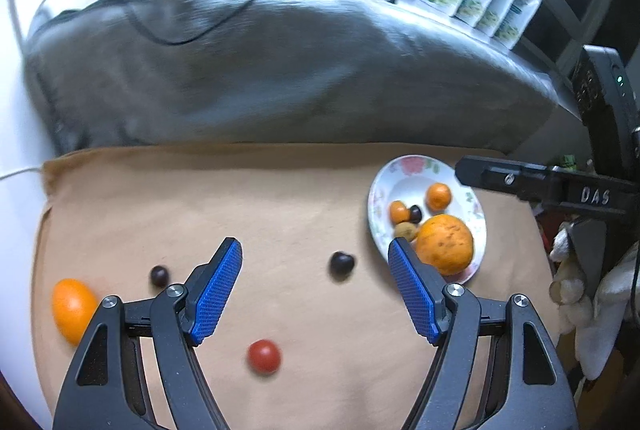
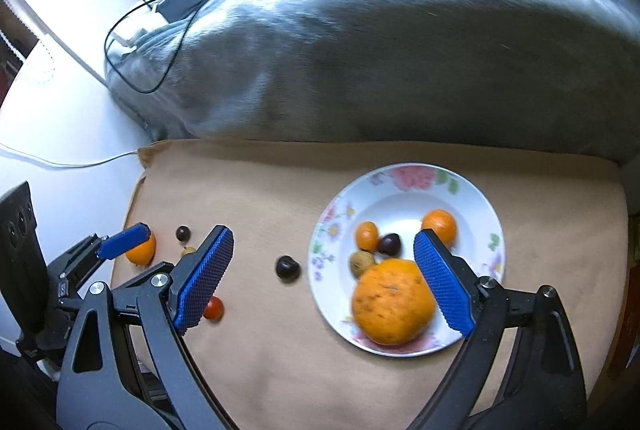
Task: Organize fruits
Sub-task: 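Move both tools away from the plate toward the big navel orange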
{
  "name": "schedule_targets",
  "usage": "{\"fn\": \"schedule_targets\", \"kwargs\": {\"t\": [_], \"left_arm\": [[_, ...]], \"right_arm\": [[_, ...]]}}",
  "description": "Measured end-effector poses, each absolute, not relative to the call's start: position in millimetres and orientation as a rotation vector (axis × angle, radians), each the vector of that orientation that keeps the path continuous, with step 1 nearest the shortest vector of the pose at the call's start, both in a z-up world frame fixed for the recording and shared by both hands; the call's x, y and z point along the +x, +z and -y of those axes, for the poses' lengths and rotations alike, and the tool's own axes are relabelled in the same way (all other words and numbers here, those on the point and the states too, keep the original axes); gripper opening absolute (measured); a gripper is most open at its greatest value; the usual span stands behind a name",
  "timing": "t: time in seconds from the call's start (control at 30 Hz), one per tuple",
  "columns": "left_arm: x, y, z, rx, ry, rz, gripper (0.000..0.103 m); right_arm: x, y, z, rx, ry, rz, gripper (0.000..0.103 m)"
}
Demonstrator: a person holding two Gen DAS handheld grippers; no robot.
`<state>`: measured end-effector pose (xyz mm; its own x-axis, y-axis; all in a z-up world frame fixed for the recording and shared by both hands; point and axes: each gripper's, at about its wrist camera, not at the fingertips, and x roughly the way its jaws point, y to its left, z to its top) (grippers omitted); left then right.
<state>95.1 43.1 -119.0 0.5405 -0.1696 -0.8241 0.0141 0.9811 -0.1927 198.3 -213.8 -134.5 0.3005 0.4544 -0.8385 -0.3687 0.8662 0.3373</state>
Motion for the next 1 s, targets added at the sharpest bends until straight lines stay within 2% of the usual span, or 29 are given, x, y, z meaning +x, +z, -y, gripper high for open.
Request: {"fn": "schedule_targets", "kwargs": {"t": [1.0], "left_arm": [[5.0,-125.6,-183.9,-0.352,0.202,-0.95,0.076]], "right_arm": [[156.5,-123.9,37.2,-0.089,0.822,-1.124,0.094]]}}
